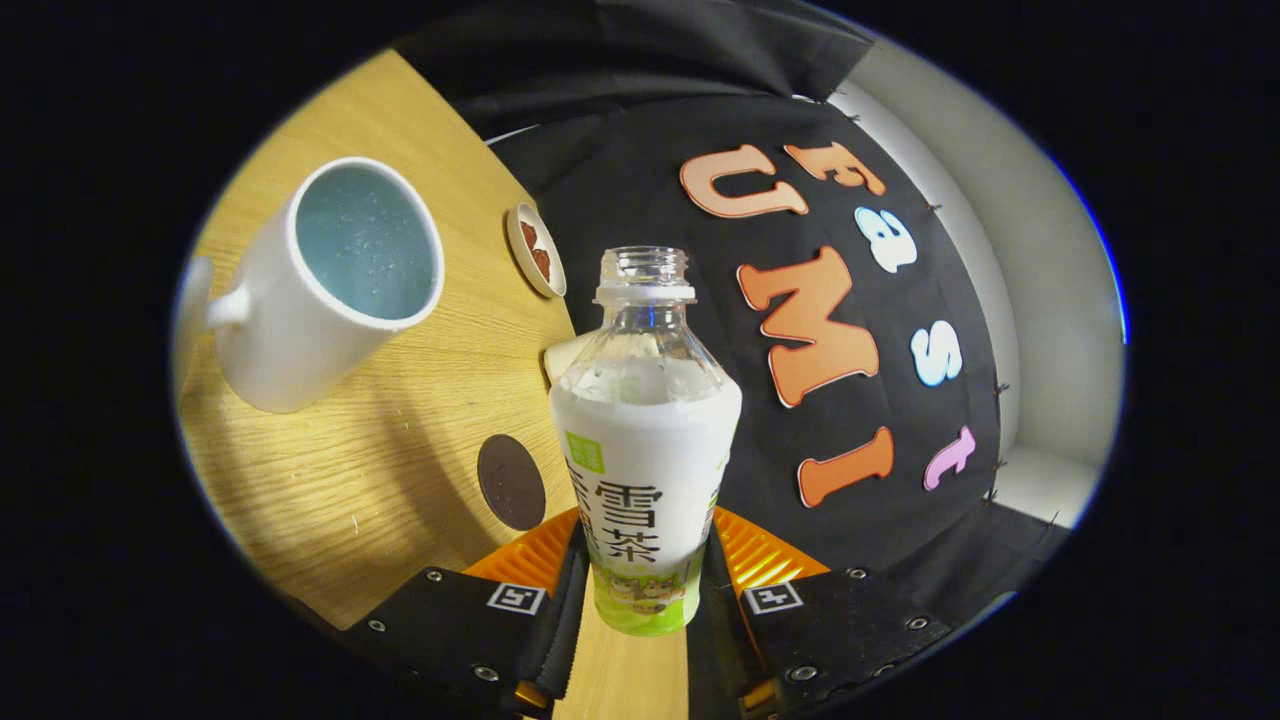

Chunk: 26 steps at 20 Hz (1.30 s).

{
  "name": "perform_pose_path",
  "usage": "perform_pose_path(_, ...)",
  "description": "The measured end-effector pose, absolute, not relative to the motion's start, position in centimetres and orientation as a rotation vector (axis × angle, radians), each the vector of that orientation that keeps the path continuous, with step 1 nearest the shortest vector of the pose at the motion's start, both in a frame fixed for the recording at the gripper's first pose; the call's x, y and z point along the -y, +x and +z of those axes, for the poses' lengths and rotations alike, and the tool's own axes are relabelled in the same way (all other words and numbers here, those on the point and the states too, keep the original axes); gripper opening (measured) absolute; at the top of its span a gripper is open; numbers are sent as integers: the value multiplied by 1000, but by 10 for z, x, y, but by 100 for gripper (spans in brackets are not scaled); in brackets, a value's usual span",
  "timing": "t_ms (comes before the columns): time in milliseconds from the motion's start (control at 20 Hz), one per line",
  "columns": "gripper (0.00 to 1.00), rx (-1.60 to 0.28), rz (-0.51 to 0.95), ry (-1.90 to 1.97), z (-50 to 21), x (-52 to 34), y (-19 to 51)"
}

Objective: Take the bottle from table, then pour the juice into the cup, finally place the bottle on the coaster

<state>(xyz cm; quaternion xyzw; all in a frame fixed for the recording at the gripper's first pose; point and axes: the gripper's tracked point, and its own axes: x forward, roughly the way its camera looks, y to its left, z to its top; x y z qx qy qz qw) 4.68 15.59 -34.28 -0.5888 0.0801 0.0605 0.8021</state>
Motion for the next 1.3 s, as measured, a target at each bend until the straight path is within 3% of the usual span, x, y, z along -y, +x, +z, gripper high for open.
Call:
perform_pose_path(600, 58, -20, 125, -1553, -326, -172, 50)
perform_pose_path(1300, 57, 30, 115, -1659, -318, -174, 52)
